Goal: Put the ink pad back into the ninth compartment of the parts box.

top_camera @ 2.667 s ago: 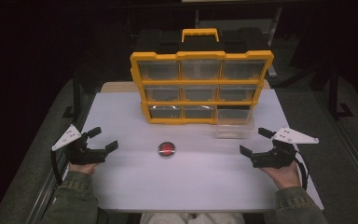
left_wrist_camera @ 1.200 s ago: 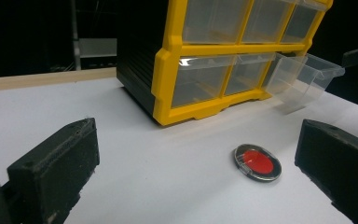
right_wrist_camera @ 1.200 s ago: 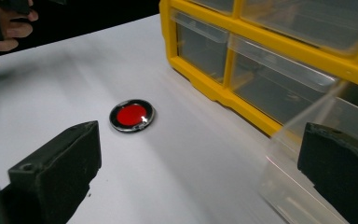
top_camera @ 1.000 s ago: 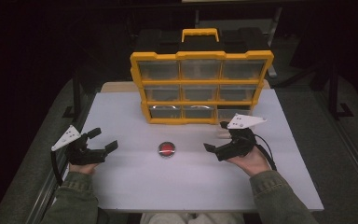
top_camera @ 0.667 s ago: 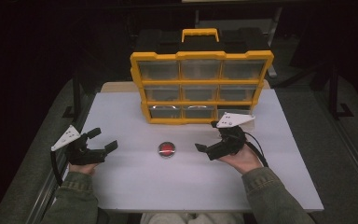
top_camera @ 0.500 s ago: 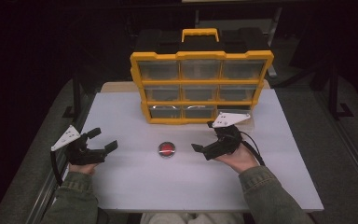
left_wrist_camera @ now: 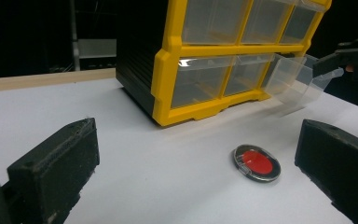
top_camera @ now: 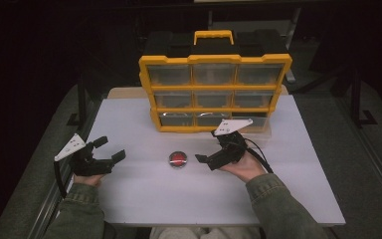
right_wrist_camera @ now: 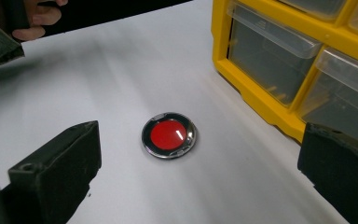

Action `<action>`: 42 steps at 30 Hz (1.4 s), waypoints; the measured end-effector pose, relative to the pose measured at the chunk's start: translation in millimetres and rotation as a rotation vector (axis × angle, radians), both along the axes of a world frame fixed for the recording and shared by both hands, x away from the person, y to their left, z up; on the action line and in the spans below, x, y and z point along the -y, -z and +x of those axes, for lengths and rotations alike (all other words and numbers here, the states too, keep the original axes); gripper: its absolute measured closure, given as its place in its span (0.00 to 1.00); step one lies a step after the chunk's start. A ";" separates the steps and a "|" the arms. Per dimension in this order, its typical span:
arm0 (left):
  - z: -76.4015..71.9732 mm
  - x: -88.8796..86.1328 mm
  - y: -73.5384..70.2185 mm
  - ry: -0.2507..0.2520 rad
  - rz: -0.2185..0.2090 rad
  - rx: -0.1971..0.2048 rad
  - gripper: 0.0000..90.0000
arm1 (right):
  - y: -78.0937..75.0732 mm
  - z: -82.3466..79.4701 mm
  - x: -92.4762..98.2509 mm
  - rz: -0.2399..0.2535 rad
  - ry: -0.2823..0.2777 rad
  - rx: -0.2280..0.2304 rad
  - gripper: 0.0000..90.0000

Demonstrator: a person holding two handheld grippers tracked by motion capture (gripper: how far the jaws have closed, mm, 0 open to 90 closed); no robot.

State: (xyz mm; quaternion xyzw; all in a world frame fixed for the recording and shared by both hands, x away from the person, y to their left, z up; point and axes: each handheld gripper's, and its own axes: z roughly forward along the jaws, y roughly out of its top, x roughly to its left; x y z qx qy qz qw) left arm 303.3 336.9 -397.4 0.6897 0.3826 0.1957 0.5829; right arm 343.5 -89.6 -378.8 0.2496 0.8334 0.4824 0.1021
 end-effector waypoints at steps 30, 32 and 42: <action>0.2 0.3 0.3 0.006 -0.007 0.001 0.00 | 17.7 22.1 -50.0 -0.058 -0.075 -0.053 0.00; 0.0 -0.1 -0.2 0.003 -0.008 0.005 0.00 | 20.2 22.6 -52.9 -0.065 -0.079 -0.056 0.00; -0.2 0.4 -0.2 0.003 0.001 0.004 0.00 | 33.8 27.0 -66.5 -0.091 -0.092 -0.083 0.00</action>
